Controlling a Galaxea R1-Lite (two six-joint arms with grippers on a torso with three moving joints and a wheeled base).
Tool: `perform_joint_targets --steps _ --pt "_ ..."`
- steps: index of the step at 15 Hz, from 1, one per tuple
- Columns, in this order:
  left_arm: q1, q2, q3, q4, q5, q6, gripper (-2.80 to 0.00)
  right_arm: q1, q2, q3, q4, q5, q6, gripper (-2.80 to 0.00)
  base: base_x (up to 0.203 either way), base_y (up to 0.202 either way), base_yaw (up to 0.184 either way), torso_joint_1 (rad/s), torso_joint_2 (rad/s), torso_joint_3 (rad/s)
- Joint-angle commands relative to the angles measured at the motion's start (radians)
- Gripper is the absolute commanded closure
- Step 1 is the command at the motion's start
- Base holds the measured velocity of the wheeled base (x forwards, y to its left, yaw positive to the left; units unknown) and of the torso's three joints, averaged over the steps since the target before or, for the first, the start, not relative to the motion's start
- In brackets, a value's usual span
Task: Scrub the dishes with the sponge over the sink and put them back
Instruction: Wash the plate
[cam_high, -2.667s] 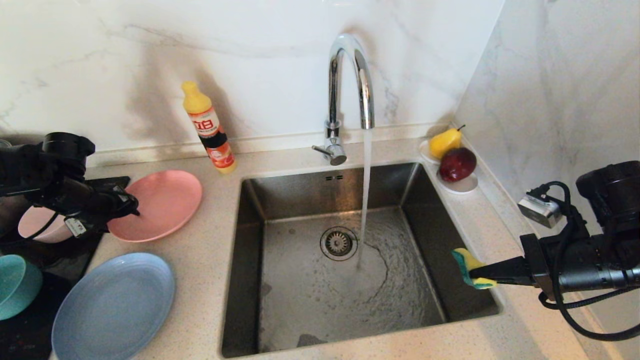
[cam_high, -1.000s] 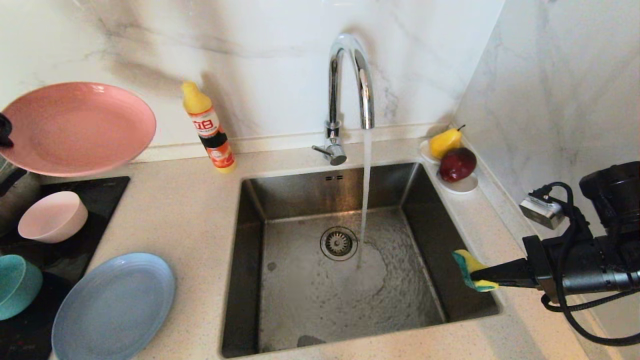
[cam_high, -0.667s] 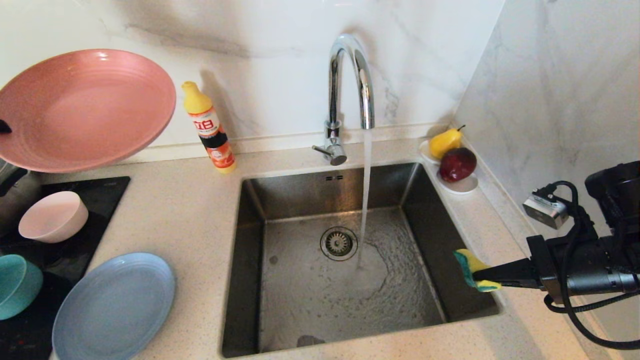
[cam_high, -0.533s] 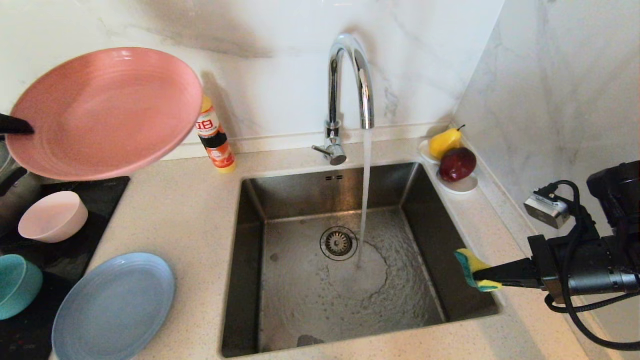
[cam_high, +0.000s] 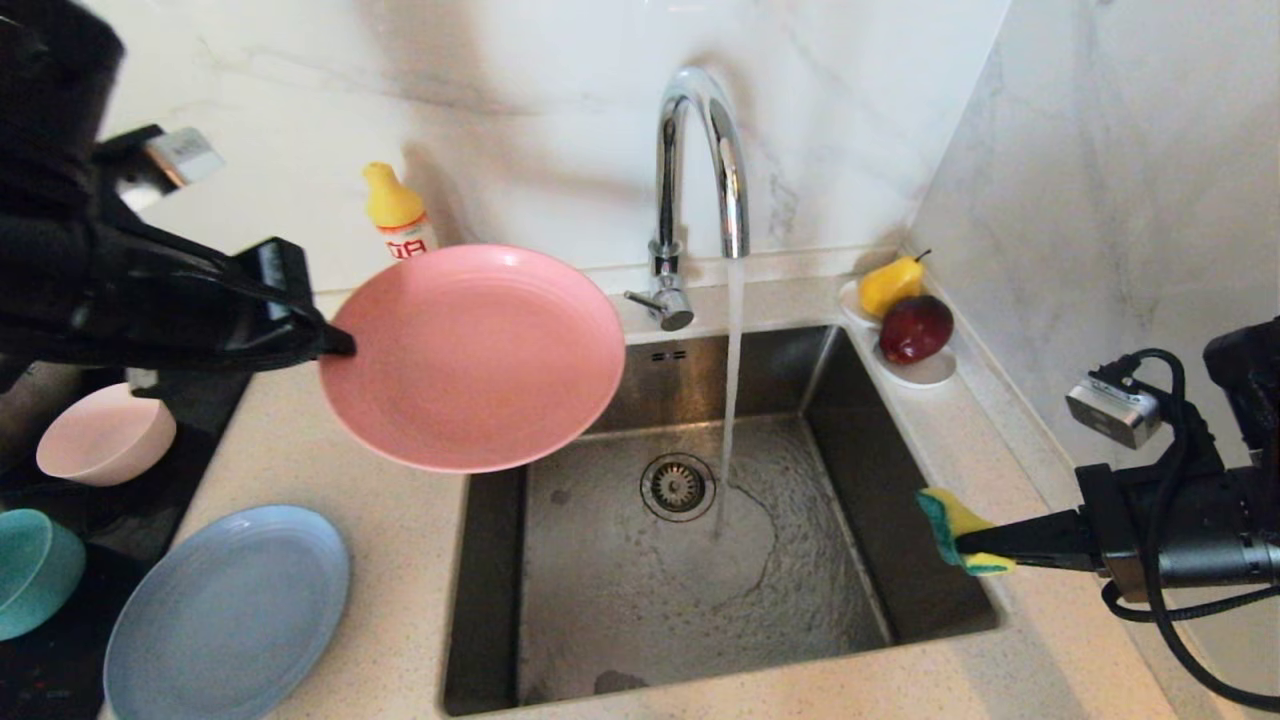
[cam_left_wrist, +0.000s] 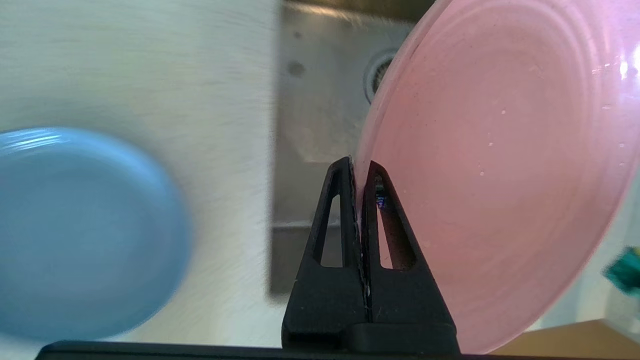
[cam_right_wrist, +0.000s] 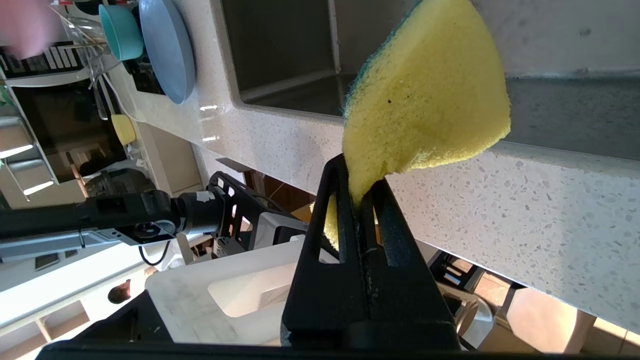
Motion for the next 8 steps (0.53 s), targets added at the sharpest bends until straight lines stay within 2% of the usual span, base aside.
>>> perform_joint_targets --steps 1,4,8 --pt "-0.081 0.132 0.016 -0.036 0.031 -0.016 0.00 0.000 -0.023 0.002 0.002 0.004 0.002 0.00 0.000 0.000 0.000 0.000 0.00 0.000" --pt "-0.186 0.261 0.017 -0.147 0.123 -0.047 0.00 -0.018 -0.044 0.009 0.004 0.004 0.002 0.00 0.000 0.000 0.000 0.000 0.00 0.000" --pt "-0.240 0.384 0.010 -0.329 0.138 -0.092 0.00 -0.022 -0.092 0.024 0.006 0.004 0.005 0.00 0.000 0.000 0.000 0.000 0.00 0.000"
